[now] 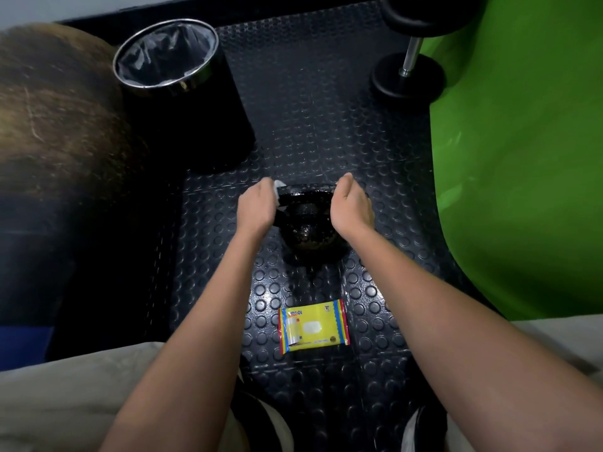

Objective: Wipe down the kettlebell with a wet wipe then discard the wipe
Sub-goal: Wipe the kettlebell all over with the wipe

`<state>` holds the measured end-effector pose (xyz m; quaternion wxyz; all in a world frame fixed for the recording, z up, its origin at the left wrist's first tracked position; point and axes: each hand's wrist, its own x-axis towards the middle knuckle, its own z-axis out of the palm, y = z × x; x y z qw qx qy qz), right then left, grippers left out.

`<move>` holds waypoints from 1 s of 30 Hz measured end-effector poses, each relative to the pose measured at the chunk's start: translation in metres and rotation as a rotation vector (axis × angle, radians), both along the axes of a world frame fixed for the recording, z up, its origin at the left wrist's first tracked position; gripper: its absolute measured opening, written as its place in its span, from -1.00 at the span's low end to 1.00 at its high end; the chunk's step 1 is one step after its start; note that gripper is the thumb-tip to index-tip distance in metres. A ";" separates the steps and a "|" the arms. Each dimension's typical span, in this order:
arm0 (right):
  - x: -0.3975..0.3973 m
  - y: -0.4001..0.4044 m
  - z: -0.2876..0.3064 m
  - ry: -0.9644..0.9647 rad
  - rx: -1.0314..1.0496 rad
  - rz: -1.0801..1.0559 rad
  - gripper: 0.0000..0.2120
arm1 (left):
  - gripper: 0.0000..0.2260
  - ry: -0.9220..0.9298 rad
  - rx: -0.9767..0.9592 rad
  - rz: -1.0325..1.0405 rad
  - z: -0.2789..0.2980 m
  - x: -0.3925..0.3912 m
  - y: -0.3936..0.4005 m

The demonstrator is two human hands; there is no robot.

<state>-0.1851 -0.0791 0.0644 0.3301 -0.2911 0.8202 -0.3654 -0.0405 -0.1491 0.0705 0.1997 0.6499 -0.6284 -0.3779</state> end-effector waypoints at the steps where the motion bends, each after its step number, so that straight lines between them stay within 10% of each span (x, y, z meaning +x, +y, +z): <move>1: 0.000 0.000 0.001 -0.001 0.001 0.000 -0.43 | -0.64 -0.117 -0.058 -0.099 0.006 -0.006 -0.001; 7: 0.000 -0.002 0.000 0.026 -0.007 0.014 -0.44 | -0.68 -0.544 -0.414 -0.400 0.012 -0.030 0.018; 13: 0.000 -0.002 -0.003 -0.022 -0.034 0.030 -0.41 | -0.65 -0.391 -0.708 -0.347 -0.017 -0.020 0.038; 30: 0.001 -0.003 -0.007 -0.012 -0.032 -0.008 -0.48 | -0.65 0.369 -0.183 0.339 -0.031 -0.013 0.043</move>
